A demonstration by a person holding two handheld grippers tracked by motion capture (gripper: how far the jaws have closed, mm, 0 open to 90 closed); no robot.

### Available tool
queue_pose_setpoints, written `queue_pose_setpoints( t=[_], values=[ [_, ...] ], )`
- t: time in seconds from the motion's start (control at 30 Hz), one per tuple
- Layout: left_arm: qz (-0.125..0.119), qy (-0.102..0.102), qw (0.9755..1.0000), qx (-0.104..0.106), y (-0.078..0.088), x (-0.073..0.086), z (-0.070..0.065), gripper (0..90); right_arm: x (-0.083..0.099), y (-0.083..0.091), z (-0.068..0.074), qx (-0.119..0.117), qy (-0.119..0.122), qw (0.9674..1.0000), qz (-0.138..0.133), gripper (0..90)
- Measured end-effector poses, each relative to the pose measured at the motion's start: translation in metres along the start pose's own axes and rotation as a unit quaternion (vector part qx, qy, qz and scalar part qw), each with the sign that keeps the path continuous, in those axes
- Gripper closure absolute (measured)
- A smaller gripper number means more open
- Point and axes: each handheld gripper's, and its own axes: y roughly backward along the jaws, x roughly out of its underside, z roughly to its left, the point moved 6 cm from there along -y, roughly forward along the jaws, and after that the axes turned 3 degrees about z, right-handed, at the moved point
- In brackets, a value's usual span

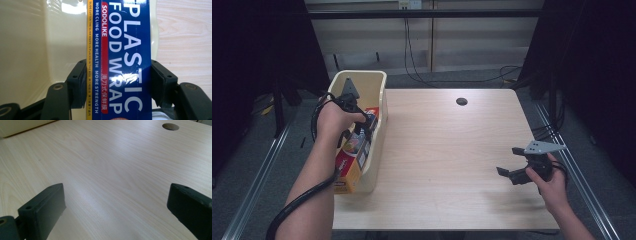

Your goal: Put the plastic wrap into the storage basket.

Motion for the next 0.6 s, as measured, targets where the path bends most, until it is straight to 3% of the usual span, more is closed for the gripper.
queue_pose_setpoints(
  t=[0.13,0.17,0.57,0.6],
  values=[
    [0.002,-0.008,1.0000,-0.002,-0.001,-0.002,0.002,40.1,0.000,-0.001,0.000,0.001,0.003,1.0000,0.000,1.2],
    [-0.003,0.002,1.0000,0.001,-0.002,-0.002,0.001,40.1,0.000,-0.001,0.001,0.000,0.003,1.0000,0.000,1.3],
    [0.007,0.001,1.0000,0.003,-0.009,-0.005,0.005,39.9,-0.001,-0.001,0.002,-0.004,0.006,1.0000,0.002,1.3],
    [0.002,0.010,0.9999,0.005,-0.011,-0.006,0.004,39.9,-0.001,-0.001,0.002,-0.004,0.005,1.0000,0.003,1.2]
  ],
)
